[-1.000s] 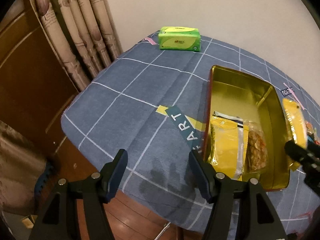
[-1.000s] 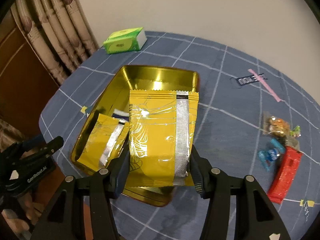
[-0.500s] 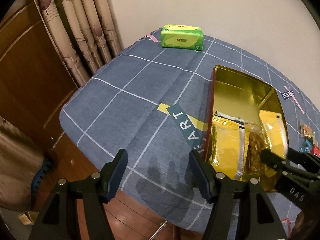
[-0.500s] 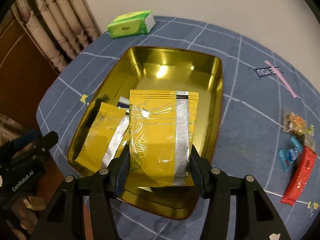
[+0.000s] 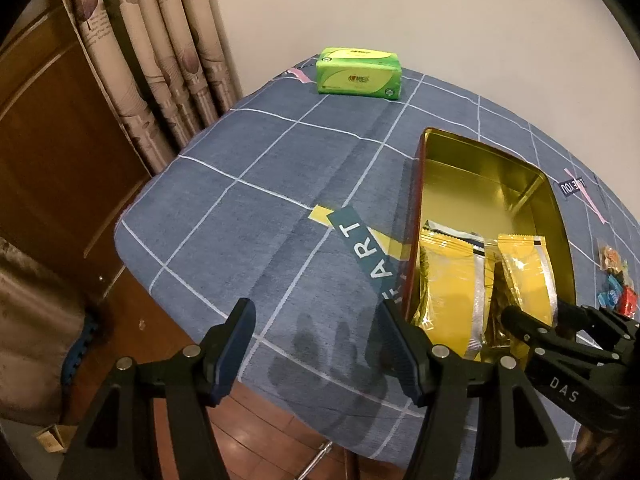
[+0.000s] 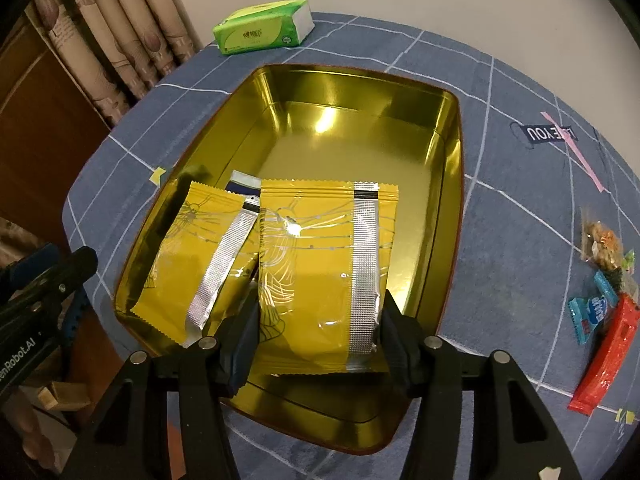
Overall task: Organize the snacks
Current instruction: 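Lower the second yellow foil bag into the tin with the right tool, then return the right tool to the pile and grasp the red wrapped bar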
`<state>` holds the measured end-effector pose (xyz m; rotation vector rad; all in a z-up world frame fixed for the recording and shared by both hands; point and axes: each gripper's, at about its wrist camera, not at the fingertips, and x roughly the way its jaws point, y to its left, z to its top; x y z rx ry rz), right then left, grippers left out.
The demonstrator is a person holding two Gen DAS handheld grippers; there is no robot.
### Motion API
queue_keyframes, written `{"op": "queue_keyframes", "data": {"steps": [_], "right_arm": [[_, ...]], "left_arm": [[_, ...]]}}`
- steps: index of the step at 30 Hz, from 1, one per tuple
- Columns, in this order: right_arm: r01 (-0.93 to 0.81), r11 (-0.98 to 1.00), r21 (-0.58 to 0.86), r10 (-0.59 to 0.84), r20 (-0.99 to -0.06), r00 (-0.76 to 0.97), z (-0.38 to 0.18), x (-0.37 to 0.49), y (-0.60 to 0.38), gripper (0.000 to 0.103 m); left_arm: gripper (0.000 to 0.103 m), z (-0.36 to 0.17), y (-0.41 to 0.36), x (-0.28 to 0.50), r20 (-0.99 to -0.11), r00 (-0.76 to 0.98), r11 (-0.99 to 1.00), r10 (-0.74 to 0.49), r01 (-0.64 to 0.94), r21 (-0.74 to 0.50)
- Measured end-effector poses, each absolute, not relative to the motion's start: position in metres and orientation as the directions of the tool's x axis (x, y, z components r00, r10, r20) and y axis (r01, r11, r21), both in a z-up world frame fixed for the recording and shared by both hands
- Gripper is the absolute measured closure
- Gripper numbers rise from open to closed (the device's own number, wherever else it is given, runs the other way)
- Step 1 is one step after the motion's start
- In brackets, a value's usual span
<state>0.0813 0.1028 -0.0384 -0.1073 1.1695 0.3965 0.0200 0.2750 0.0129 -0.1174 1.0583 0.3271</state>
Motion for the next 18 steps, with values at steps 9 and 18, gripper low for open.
{"op": "queue_keyframes", "data": {"steps": [9, 18], "right_arm": [[-0.364, 0.922, 0.132, 0.261, -0.906, 0.332, -0.036, 0.079, 0.101, 0.044], [-0.352, 0.931, 0.101, 0.257, -0.865, 0.431, -0.011, 0.069, 0.085, 0.036]], "left_arm": [[0.038, 0.012, 0.275, 0.020, -0.873, 0.445, 0.946, 0.201, -0.319, 0.055], [0.038, 0.011, 0.275, 0.020, -0.872, 0.449, 0.946, 0.197, -0.321, 0.048]]}}
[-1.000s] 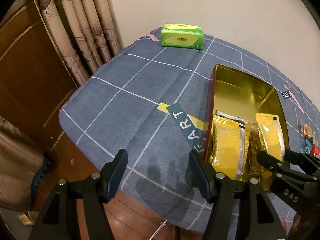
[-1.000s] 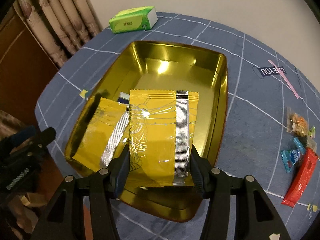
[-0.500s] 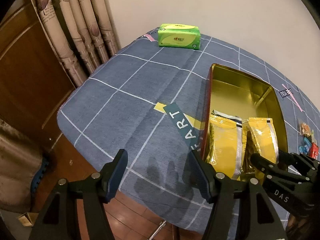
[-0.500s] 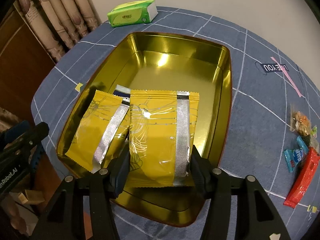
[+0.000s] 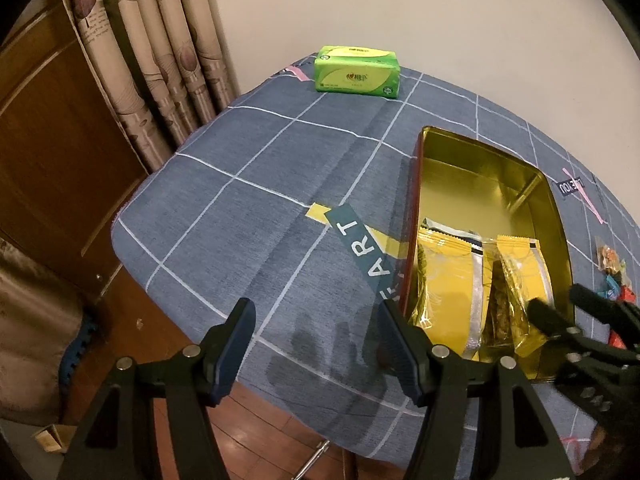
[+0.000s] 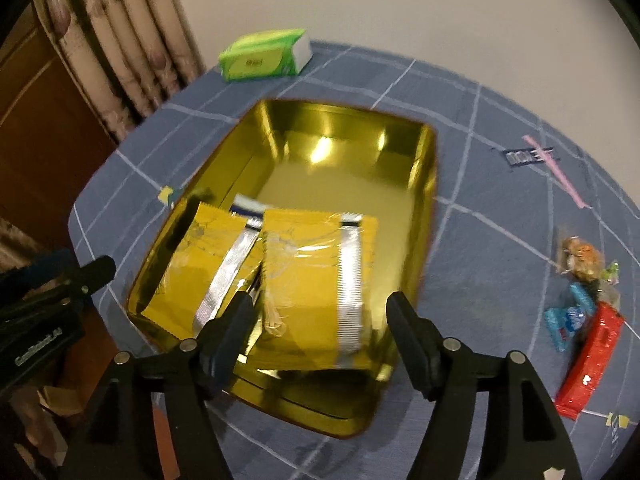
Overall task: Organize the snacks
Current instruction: 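Return the right tool to the pile and grasp the red wrapped bar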
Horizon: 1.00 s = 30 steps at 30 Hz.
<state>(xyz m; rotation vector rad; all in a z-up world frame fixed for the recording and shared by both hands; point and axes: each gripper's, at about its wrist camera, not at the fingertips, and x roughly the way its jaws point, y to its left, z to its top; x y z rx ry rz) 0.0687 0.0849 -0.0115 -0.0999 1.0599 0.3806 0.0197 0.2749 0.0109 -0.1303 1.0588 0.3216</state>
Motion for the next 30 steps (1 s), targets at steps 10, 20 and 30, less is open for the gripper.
{"op": "queue_keyframes", "data": {"steps": [10, 20, 30], "right_arm": [[-0.155, 0.988, 0.003, 0.089, -0.829, 0.552, 0.006, 0.059, -0.029, 0.030], [0.104, 0.995, 0.006, -0.044, -0.880, 0.472, -0.032, 0.052, -0.153, 0.029], [0.156, 0.986, 0.059, -0.022, -0.883, 0.469, -0.054, 0.063, -0.165, 0.029]], "left_arm": [[0.038, 0.012, 0.274, 0.020, -0.870, 0.449, 0.945, 0.201, -0.322, 0.052], [0.038, 0.014, 0.266, 0.018, -0.860, 0.463, 0.950, 0.215, -0.302, 0.074], [0.038, 0.021, 0.257, 0.014, -0.840, 0.481, 0.942, 0.250, -0.320, 0.098]]}}
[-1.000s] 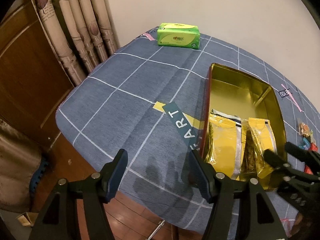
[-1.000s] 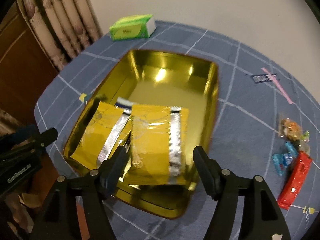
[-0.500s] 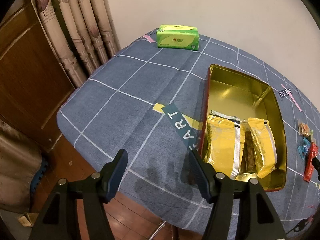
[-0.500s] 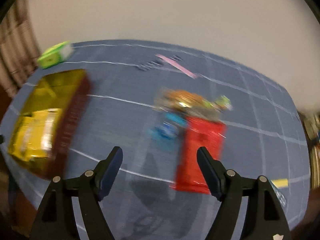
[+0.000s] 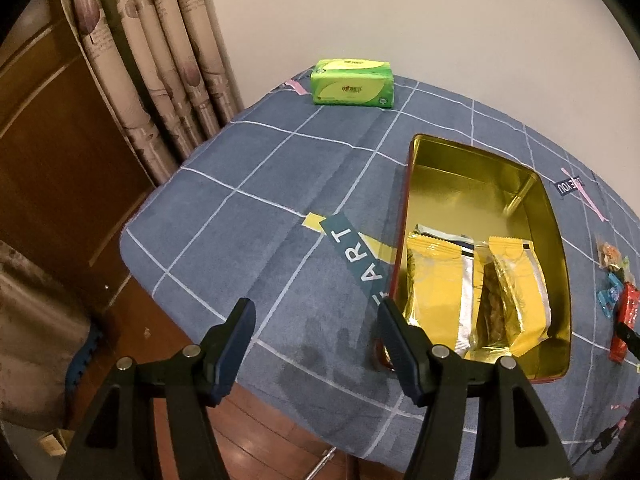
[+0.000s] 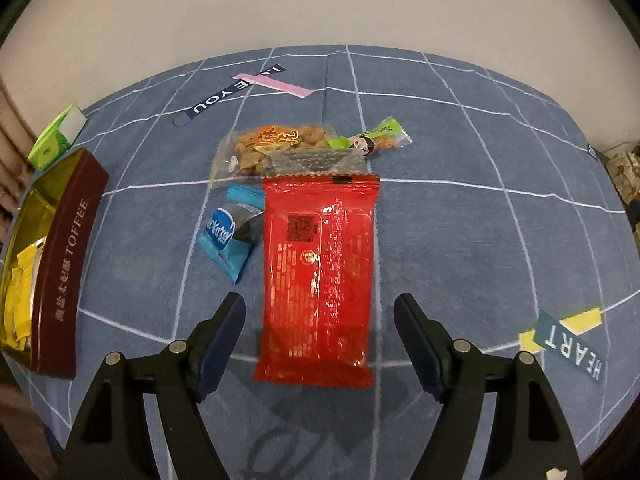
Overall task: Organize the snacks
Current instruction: 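Return the right tool to the pile and grasp the red wrapped bar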
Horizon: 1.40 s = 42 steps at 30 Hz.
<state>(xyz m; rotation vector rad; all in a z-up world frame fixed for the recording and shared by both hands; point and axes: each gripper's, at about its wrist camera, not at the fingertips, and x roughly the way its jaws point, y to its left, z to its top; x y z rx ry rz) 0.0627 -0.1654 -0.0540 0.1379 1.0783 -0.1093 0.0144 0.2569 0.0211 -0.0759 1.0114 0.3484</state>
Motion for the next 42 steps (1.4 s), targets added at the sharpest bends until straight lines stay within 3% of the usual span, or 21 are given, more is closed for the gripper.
{"op": "queue_keyframes", "data": {"steps": [11, 25, 42], "right_arm": [[0.111, 0.988, 0.104, 0.037, -0.873, 0.486, -0.062, 0.065, -0.172, 0.062], [0.130, 0.986, 0.101, 0.029, -0.884, 0.467, -0.064, 0.037, -0.220, 0.063], [0.164, 0.987, 0.008, -0.094, -0.791, 0.605, -0.075, 0.060, -0.271, 0.063]], "left_arm": [[0.038, 0.030, 0.208, 0.010, -0.832, 0.502, 0.962, 0.238, -0.238, 0.132], [0.038, 0.035, 0.087, 0.030, -0.839, 0.544, 0.996, 0.018, 0.059, 0.059], [0.038, -0.012, -0.035, 0.087, -0.862, 0.431, 0.918, -0.267, 0.386, -0.092]]}}
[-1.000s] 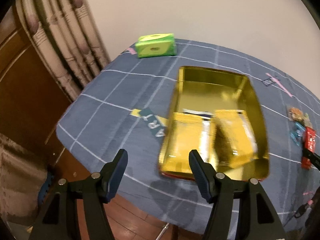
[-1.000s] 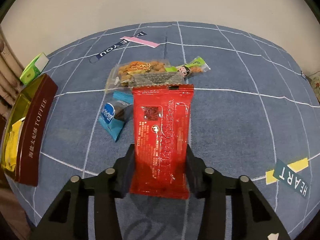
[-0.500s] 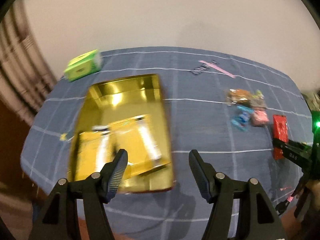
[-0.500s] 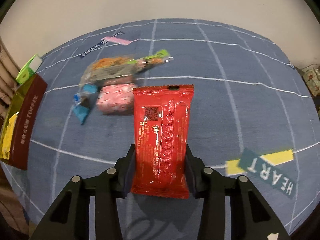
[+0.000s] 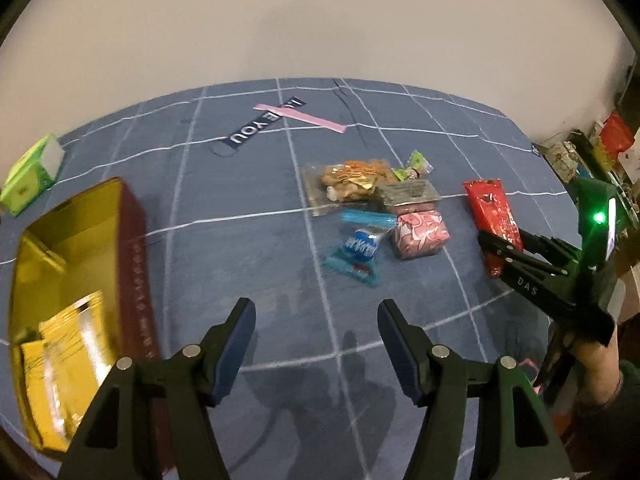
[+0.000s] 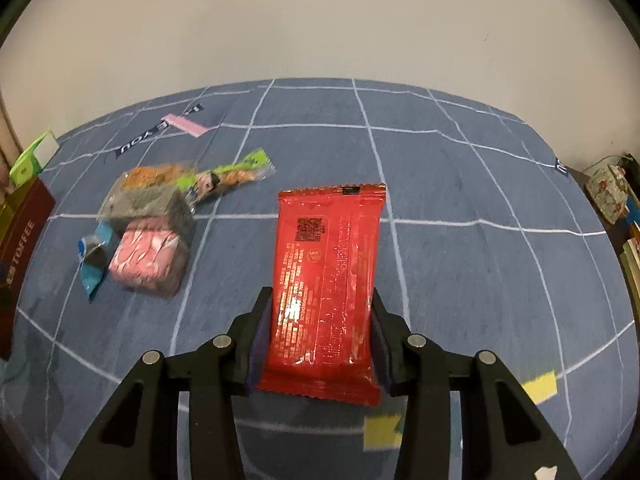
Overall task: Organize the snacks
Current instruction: 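Return the right tool to the pile and grasp the red wrapped bar, then grasp the blue-wrapped candy with the left tool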
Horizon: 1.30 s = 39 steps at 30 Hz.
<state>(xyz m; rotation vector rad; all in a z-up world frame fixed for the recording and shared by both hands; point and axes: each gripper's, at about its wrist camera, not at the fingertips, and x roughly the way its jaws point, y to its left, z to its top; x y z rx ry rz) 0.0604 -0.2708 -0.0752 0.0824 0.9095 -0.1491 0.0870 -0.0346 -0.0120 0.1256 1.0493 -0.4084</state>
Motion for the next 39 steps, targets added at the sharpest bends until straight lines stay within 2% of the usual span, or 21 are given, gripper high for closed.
{"op": "queue_keyframes", "data": {"steps": [8, 15, 21, 23, 24, 27, 28, 31, 34, 39], "right_arm": [[0.166, 0.986, 0.012, -0.094, -0.781, 0.618, -0.075, 0.062, -0.271, 0.062], [0.166, 0.986, 0.013, -0.094, -0.781, 0.618, -0.075, 0.061, -0.270, 0.062], [0.167, 0.986, 0.013, -0.094, -0.780, 0.618, -0.075, 0.062, -0.270, 0.061], [0.167, 0.986, 0.013, -0.094, -0.780, 0.618, -0.075, 0.062, -0.270, 0.061], [0.167, 0.986, 0.014, -0.094, -0.780, 0.618, -0.075, 0.062, -0.270, 0.061], [0.167, 0.986, 0.013, -0.095, -0.781, 0.618, -0.075, 0.062, -0.270, 0.061], [0.167, 0.986, 0.012, -0.095, -0.781, 0.618, -0.075, 0.062, -0.270, 0.061], [0.167, 0.986, 0.013, -0.095, -0.781, 0.618, -0.075, 0.062, -0.270, 0.061], [0.167, 0.986, 0.013, -0.095, -0.781, 0.618, -0.075, 0.062, -0.269, 0.061], [0.167, 0.986, 0.012, -0.095, -0.780, 0.618, -0.074, 0.062, -0.270, 0.061]], "left_arm": [[0.038, -0.027, -0.062, 0.110, -0.874, 0.398, 0.895, -0.278, 0.437, -0.085], [0.038, -0.037, -0.070, 0.131, -0.882, 0.363, 0.897, -0.301, 0.420, -0.134], [0.040, -0.040, -0.078, 0.139, -0.886, 0.362, 0.895, -0.291, 0.430, -0.119], [0.051, -0.042, -0.081, 0.140, -0.890, 0.354, 0.891, -0.288, 0.439, -0.114], [0.054, -0.043, -0.082, 0.140, -0.892, 0.349, 0.889, -0.288, 0.444, -0.113], [0.056, -0.047, -0.086, 0.140, -0.893, 0.346, 0.887, -0.287, 0.448, -0.112], [0.060, -0.047, -0.086, 0.140, -0.891, 0.346, 0.885, -0.294, 0.450, -0.117], [0.063, -0.049, -0.089, 0.142, -0.892, 0.343, 0.886, -0.294, 0.448, -0.120], [0.072, -0.051, -0.090, 0.142, -0.892, 0.345, 0.887, -0.291, 0.447, -0.117], [0.074, -0.050, -0.090, 0.141, -0.892, 0.350, 0.892, -0.286, 0.437, -0.114]]}}
